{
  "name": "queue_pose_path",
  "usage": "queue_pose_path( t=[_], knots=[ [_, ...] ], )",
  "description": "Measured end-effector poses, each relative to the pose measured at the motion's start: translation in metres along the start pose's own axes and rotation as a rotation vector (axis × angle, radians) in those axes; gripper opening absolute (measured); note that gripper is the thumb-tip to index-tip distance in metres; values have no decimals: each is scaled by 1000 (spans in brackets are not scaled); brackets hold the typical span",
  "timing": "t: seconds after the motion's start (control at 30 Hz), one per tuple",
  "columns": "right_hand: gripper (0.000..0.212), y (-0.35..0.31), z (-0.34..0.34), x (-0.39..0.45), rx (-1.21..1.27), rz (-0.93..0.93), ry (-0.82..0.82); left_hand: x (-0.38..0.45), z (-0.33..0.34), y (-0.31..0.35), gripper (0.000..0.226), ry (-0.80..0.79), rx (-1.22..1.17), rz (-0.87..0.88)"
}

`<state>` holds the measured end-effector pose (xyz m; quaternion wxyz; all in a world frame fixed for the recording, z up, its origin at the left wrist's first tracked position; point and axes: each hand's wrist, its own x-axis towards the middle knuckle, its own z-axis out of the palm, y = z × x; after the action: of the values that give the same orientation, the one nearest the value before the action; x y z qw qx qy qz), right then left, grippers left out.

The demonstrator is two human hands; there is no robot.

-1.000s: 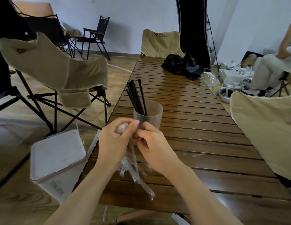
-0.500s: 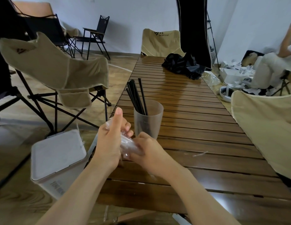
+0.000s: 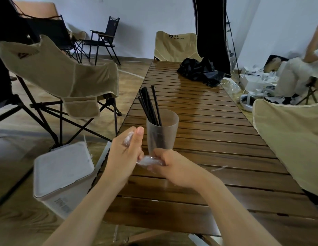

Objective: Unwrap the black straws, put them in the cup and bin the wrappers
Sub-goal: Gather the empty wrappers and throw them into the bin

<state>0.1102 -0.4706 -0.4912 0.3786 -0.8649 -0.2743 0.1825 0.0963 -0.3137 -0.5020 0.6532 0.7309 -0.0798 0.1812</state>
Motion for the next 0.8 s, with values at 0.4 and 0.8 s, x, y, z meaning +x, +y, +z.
queue_pose_path(
  t=[0.4, 0.8],
  knots=[
    [7, 9, -7, -1, -142, -48, -8, -5, 4, -11, 47, -492, 690, -2],
    [20, 18, -11, 0, -198, 39, 28, -2, -1, 0, 44, -585, 965, 85]
  ],
)
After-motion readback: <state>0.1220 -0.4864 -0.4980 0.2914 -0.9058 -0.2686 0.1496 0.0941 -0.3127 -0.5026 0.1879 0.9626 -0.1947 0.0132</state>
